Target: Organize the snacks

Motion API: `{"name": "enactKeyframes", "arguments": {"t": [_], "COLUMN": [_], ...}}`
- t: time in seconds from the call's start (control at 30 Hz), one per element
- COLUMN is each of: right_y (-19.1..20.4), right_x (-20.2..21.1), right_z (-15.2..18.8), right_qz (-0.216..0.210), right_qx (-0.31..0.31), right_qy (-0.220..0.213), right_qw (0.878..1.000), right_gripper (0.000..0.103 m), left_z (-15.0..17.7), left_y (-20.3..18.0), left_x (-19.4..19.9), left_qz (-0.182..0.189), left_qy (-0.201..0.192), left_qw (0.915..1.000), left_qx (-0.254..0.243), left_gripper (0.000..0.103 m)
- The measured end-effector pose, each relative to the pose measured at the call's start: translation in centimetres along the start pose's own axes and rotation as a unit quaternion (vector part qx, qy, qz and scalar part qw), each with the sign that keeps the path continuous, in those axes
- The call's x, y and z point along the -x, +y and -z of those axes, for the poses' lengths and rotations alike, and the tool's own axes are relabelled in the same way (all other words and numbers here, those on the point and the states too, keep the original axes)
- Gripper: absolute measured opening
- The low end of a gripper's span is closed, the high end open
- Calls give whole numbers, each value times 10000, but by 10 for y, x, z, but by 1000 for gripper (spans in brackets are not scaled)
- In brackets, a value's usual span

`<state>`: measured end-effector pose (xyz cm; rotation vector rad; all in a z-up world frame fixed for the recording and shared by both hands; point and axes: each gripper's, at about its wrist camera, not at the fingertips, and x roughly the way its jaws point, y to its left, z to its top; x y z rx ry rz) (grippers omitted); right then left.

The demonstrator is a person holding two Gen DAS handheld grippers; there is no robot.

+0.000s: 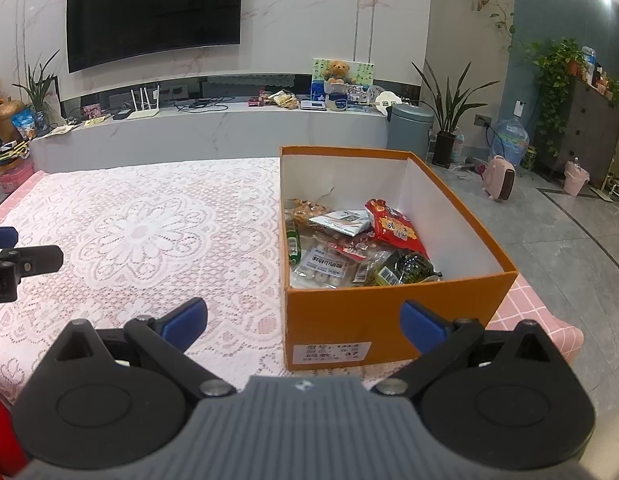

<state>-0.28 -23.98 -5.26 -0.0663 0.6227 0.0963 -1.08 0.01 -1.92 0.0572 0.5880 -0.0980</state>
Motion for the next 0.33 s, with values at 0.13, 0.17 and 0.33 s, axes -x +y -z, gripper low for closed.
{"name": "enactKeyframes", "arguments": {"t": [0.13, 0.17, 0.33], "right_y": [2, 3, 6], "right_x": [2, 3, 5], "right_z": [0, 0, 0], "right_qz": [-1, -1, -12], "right_qx": [36, 41, 83], "right_qy": [-13, -18, -25], "right_qw": [10000, 10000, 10000], "right_gripper": [100, 100, 100], "left_z": [0, 1, 1], "left_y": [4, 4, 8], "left_x": [1, 2, 4], "left_qz": [-7, -22, -41], "left_qy": [-10, -10, -20], "left_qw": [10000, 9999, 9998], "left_qx": [89, 113, 204], "left_gripper": [94, 94, 96]}}
